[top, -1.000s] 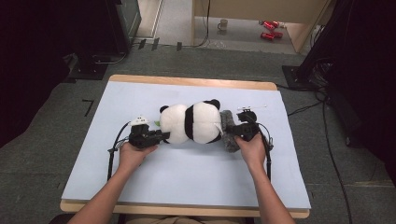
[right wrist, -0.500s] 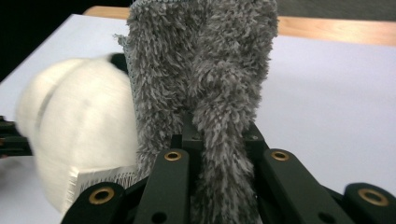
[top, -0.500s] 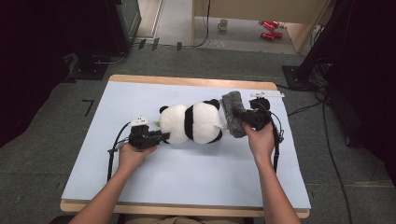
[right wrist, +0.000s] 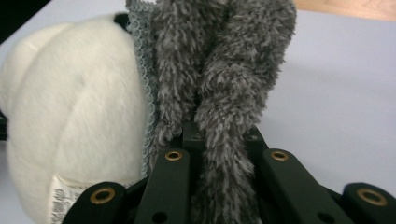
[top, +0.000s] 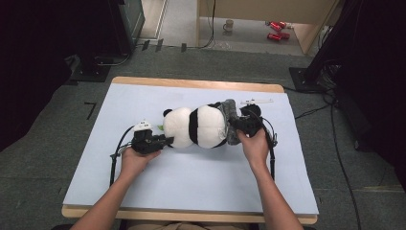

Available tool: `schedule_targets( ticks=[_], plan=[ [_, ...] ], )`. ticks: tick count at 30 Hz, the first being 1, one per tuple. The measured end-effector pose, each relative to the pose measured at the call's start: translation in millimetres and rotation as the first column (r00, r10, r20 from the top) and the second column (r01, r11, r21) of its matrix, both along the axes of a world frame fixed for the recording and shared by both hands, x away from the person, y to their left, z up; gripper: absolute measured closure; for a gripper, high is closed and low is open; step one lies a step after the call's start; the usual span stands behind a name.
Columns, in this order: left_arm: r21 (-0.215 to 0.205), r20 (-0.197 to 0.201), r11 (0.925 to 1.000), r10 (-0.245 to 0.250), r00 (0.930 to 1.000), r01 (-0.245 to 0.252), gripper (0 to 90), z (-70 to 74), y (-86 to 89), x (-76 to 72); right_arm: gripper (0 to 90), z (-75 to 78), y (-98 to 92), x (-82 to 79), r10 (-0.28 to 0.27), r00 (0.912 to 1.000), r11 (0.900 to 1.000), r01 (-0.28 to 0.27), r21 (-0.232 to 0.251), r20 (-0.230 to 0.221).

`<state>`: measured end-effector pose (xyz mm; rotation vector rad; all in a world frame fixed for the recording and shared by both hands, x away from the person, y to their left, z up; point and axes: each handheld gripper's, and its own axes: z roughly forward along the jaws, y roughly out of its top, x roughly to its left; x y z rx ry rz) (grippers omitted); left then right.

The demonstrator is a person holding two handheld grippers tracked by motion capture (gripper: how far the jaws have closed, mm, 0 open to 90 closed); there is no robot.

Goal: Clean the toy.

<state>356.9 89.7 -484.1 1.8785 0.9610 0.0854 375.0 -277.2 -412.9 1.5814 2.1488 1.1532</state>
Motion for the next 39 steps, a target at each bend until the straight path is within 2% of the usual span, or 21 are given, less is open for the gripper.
schedule_targets(
  ticks=[8, 10, 12, 13, 16, 18, 21, 22, 24, 26, 29, 31, 35, 39],
  plan=[
    [0.001, -0.006, 1.0, 0.0, 1.0, 0.0, 69.8, 0.5, 0.2, 0.6, 79.8, -19.4, -0.5, -0.5, 0.005, 0.9967, 1.0, -0.007, -0.024, -0.081],
    [0.002, -0.009, 1.0, -0.002, 1.0, 0.002, 69.7, 1.0, 0.3, 1.0, 79.7, -25.0, -0.3, -0.8, 0.013, 0.9934, 0.999, -0.018, -0.043, -0.114],
    [-0.003, -0.012, 1.0, 0.0, 0.9999, 0.0, 69.7, 1.5, -0.2, 1.7, 79.6, -30.3, -0.8, -1.5, 0.014, 0.9899, 0.996, -0.027, -0.085, -0.141],
    [-0.002, -0.013, 1.0, -0.001, 0.9999, 0.001, 69.7, 1.8, -0.1, 2.2, 79.6, -31.2, -2.9, -2.3, 0.009, 0.991, 0.994, -0.023, -0.105, -0.133],
    [-0.006, -0.021, 1.0, -0.003, 0.9998, 0.003, 69.6, 2.0, 0.4, 3.2, 79.7, -27.6, -11.8, -7.1, -0.01, 0.9914, 0.997, 0.0, -0.077, -0.13],
    [-0.019, -0.027, 0.9998, 0.001, 0.9996, -0.001, 69.6, 1.6, 0.7, 4.0, 79.7, -26.0, -13.6, -11.0, -0.001, 0.9912, 0.998, -0.007, -0.062, -0.133],
    [-0.021, -0.037, 0.9997, 0.01, 0.9992, -0.011, 70.2, 2.4, 0.7, 4.6, 80.0, -27.7, -5.7, -15.5, 0.033, 0.9897, 0.999, -0.038, -0.038, -0.14],
    [-0.026, -0.043, 0.9995, 0.015, 0.999, -0.016, 70.5, 2.8, 0.9, 5.0, 80.2, -26.3, -1.6, -17.1, 0.031, 0.99, 0.998, -0.037, -0.045, -0.138],
    [-0.03, -0.068, 0.9992, 0.025, 0.9973, -0.027, 71.3, 4.7, 2.6, 6.3, 80.4, -21.0, 3.3, -19.7, 0.036, 0.9926, 0.998, -0.043, -0.054, -0.116],
    [-0.04, -0.099, 0.9989, 0.021, 0.9949, -0.025, 71.7, 8.1, 4.4, 7.3, 80.3, -14.2, 2.5, -21.7, 0.046, 0.994, 0.998, -0.049, -0.032, -0.099],
    [-0.054, -0.131, 0.9985, 0.0, 0.9914, -0.007, 72.1, 15.3, 5.1, 5.2, 80.3, -4.8, -1.0, -26.2, 0.05, 0.9935, 0.999, -0.051, -0.009, -0.102],
    [-0.06, -0.136, 0.9982, -0.014, 0.9907, 0.006, 72.1, 20.9, 6.0, 2.1, 80.3, -1.4, -3.7, -29.9, 0.053, 0.9923, 0.999, -0.053, 0.001, -0.112],
    [-0.043, -0.167, 0.9981, -0.051, 0.9846, 0.044, 71.9, 28.9, 7.6, -4.8, 80.1, 1.8, -7.9, -39.3, 0.067, 0.986, 0.998, -0.065, 0.017, -0.153],
    [-0.024, -0.171, 0.9984, -0.054, 0.9838, 0.051, 71.0, 27.6, 7.9, -3.6, 80.0, -3.6, -11.1, -39.7, 0.06, 0.9822, 0.998, -0.059, 0.007, -0.178]
  ],
)
